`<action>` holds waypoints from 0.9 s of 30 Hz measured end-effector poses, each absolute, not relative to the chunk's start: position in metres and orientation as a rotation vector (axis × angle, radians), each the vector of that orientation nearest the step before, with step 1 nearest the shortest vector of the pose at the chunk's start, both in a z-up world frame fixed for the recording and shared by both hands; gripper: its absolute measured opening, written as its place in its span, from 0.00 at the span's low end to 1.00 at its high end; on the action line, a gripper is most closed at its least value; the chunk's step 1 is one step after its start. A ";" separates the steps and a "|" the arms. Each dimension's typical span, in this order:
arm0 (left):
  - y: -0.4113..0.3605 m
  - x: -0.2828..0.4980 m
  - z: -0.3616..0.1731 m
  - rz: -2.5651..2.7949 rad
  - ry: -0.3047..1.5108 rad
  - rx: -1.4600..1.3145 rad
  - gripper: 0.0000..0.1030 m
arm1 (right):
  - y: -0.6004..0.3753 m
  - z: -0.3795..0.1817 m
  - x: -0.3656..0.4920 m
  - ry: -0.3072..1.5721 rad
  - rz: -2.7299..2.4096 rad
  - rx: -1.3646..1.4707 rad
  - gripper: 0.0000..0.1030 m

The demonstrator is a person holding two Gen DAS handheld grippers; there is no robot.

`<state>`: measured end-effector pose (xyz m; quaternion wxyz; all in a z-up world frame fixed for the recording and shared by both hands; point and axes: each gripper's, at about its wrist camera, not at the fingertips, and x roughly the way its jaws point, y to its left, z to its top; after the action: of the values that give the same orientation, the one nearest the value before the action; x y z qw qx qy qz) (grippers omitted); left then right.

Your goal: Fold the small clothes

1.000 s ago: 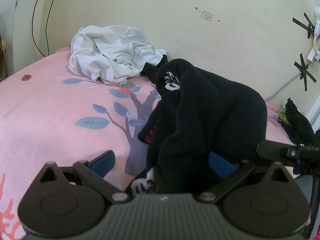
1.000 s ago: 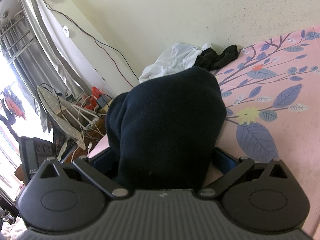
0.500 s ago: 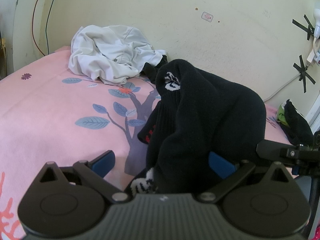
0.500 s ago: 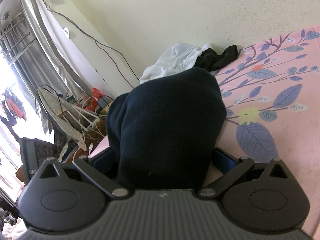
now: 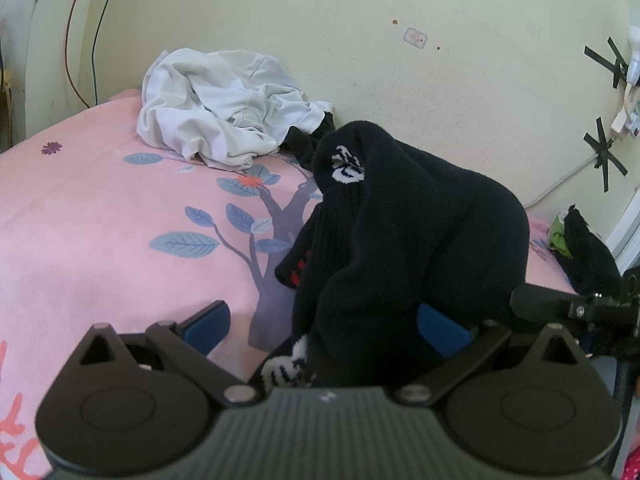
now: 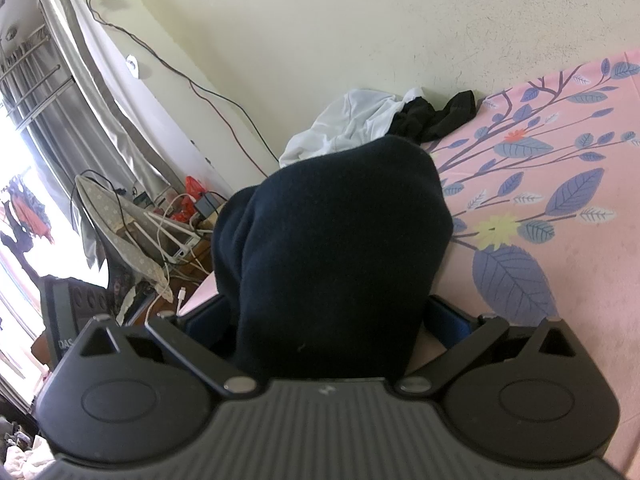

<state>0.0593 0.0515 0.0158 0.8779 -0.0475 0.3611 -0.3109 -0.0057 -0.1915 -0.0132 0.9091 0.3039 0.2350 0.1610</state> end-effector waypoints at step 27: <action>0.052 0.060 0.015 -0.652 0.750 -0.102 1.00 | -0.189 -0.012 0.005 0.514 0.279 0.620 0.94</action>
<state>0.0602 0.0520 0.0147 0.8777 -0.0487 0.3597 -0.3128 0.0048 -0.1891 -0.0122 0.9105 0.3007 0.2494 0.1355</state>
